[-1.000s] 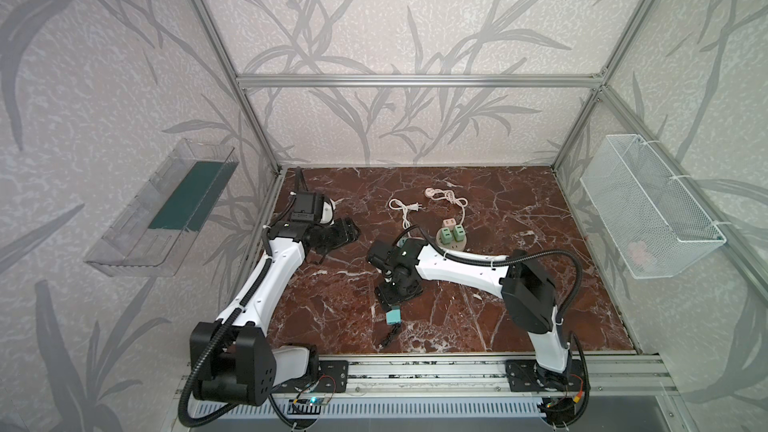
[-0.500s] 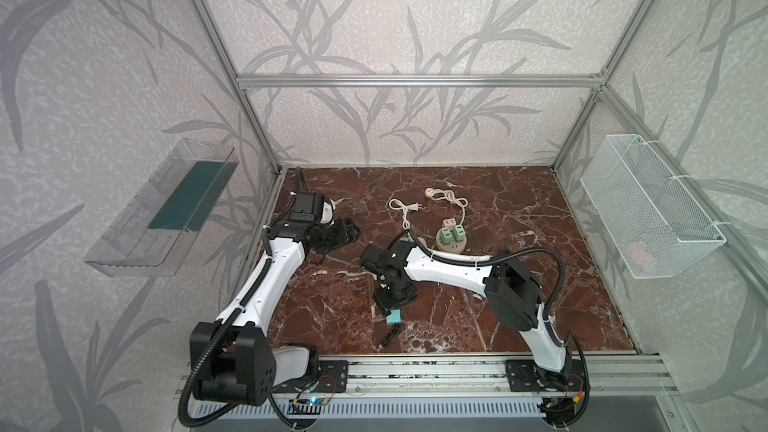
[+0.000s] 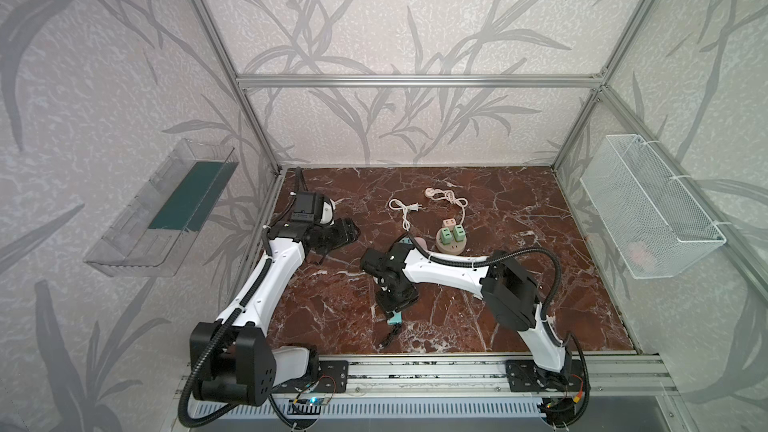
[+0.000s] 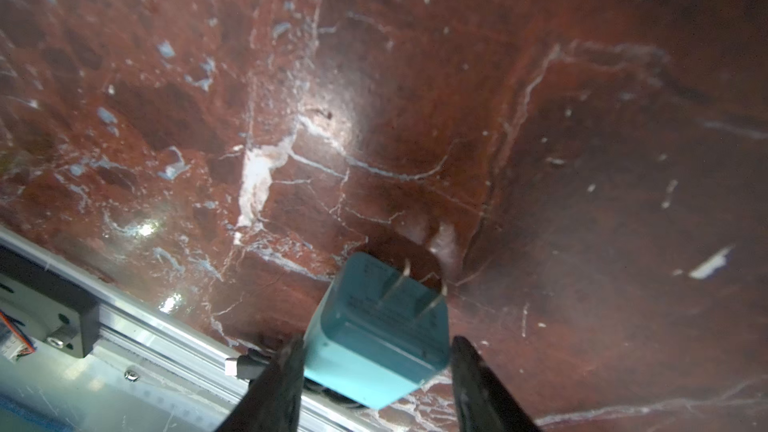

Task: Insert the plug
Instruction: 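Close the right gripper on the teal charger and lift it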

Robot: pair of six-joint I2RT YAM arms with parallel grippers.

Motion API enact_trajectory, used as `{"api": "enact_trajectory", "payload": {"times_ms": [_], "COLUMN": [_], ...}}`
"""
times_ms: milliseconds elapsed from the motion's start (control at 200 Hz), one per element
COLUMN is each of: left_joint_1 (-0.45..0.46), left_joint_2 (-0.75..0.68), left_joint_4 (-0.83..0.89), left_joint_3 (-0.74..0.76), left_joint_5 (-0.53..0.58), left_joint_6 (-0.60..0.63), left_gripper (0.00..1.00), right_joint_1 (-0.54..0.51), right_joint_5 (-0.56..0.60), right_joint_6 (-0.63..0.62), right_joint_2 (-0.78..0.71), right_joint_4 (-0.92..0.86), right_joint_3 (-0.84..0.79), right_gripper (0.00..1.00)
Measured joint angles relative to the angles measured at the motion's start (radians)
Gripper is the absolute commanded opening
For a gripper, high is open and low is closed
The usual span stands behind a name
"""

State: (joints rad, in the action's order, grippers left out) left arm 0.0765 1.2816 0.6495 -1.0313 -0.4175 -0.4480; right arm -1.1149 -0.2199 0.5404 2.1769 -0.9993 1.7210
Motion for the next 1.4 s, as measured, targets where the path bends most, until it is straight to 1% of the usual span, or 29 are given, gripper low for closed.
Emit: {"api": "enact_trajectory", "payload": {"times_ms": [230, 485, 750, 965, 1185, 1290, 1345, 1400], "left_joint_1": [0.0, 0.0, 0.0, 0.0, 0.0, 0.0, 0.0, 0.0], "left_joint_2": [0.0, 0.0, 0.0, 0.0, 0.0, 0.0, 0.0, 0.0], "left_joint_4": [0.0, 0.0, 0.0, 0.0, 0.0, 0.0, 0.0, 0.0], "left_joint_3": [0.0, 0.0, 0.0, 0.0, 0.0, 0.0, 0.0, 0.0], "left_joint_5": [0.0, 0.0, 0.0, 0.0, 0.0, 0.0, 0.0, 0.0], "left_joint_6": [0.0, 0.0, 0.0, 0.0, 0.0, 0.0, 0.0, 0.0], "left_gripper": [0.75, 0.75, 0.75, 0.75, 0.75, 0.75, 0.75, 0.75], "right_joint_1": [-0.006, -0.016, -0.018, -0.018, -0.018, -0.018, -0.018, -0.018], "right_joint_5": [0.007, 0.054, 0.071, 0.072, 0.074, 0.082, 0.084, 0.088], "right_joint_6": [0.0, 0.006, 0.009, 0.01, 0.013, 0.013, 0.013, 0.013], "right_joint_2": [0.002, 0.003, 0.005, 0.008, 0.009, 0.009, 0.009, 0.009], "right_joint_4": [-0.002, -0.045, -0.052, -0.053, -0.05, -0.052, -0.052, -0.051], "right_joint_3": [0.0, 0.0, 0.0, -0.002, -0.014, -0.023, -0.024, -0.026], "right_gripper": [0.55, 0.54, 0.61, 0.61, 0.57, 0.5, 0.43, 0.39]}}
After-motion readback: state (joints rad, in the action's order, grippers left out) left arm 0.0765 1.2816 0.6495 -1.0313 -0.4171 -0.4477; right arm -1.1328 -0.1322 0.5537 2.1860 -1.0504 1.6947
